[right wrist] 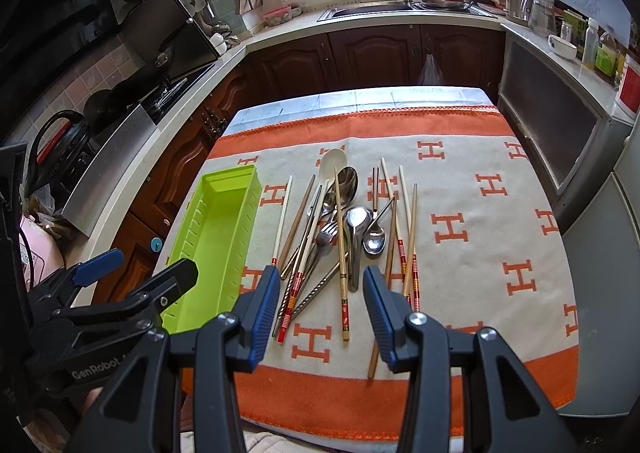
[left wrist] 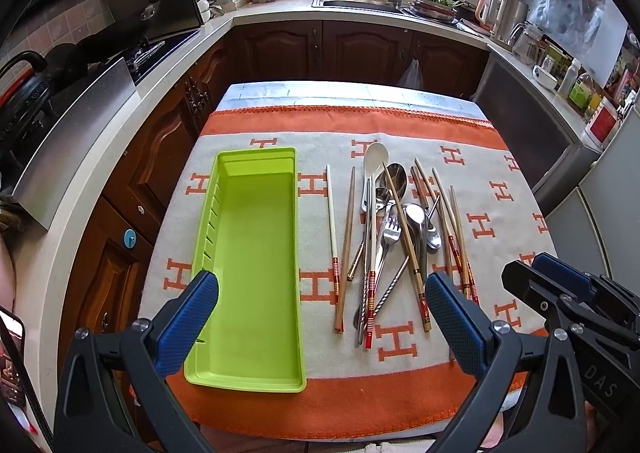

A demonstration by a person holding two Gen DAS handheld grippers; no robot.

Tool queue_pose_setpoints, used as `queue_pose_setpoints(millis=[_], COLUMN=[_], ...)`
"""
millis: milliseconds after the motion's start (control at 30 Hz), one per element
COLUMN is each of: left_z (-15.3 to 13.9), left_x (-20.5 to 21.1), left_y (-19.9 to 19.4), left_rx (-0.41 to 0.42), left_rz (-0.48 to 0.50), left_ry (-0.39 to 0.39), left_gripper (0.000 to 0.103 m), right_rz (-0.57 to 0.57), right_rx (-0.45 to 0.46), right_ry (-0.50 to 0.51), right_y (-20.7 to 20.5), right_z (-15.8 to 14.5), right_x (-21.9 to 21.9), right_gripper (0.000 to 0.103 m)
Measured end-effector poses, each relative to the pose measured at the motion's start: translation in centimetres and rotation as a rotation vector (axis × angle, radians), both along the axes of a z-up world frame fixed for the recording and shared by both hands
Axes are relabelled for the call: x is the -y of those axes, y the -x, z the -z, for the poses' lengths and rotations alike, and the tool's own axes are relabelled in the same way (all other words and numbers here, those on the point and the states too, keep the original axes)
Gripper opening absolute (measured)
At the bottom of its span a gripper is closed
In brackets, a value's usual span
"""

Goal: Organize utensils

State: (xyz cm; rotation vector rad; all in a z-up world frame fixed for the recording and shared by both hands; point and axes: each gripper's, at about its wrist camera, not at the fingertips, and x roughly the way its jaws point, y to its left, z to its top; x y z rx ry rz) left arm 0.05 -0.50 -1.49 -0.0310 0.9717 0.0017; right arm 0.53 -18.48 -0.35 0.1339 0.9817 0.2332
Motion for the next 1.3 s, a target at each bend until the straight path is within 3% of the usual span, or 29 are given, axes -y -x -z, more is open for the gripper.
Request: queue_pose_setpoints(millis=[333, 633, 733, 1033, 1167, 1300], left_z=[0.8, 2.4, 3.1, 5.4, 7.1, 8.5], left_x=[0.4, -1.1, -1.3, -1.5, -1.2, -0.9], left_y=[-1.5, -4.9, -6.4, -10.6, -12.0, -12.8], left_rx=[-0.04, -0.037, -0.079, -0.126, -0.161, -0.197], left_rz=[0.014, 0.026, 0.071, 0.099, 0.106, 0.112], left_ry=[0.007, 0.113, 0.148, 0.121, 0.13, 0.14], left_gripper=[0.102, 0.102, 0.102, 0.102, 0.092, 0.075], right_rz=[0.01, 0.074, 0.103, 0.114, 0.073, -0.002], right_rx=[-0.042, -0.086, -0.094, -0.147, -0.166, -0.189], right_ry=[-0.034, -0.088, -0.078, -0.115, -0.129, -0.135], right_y=[-1.0, -3.1, -4.0, -6.6, -7.2, -7.6], right_z=[0.9, 2.3, 3.3, 7.2, 8.6, 10.0], right_x=[1.0, 3.8, 4.9, 7.2, 6.3, 4.5], right_gripper=[0.043, 0.043, 0.043, 0.043, 0.043, 0.043])
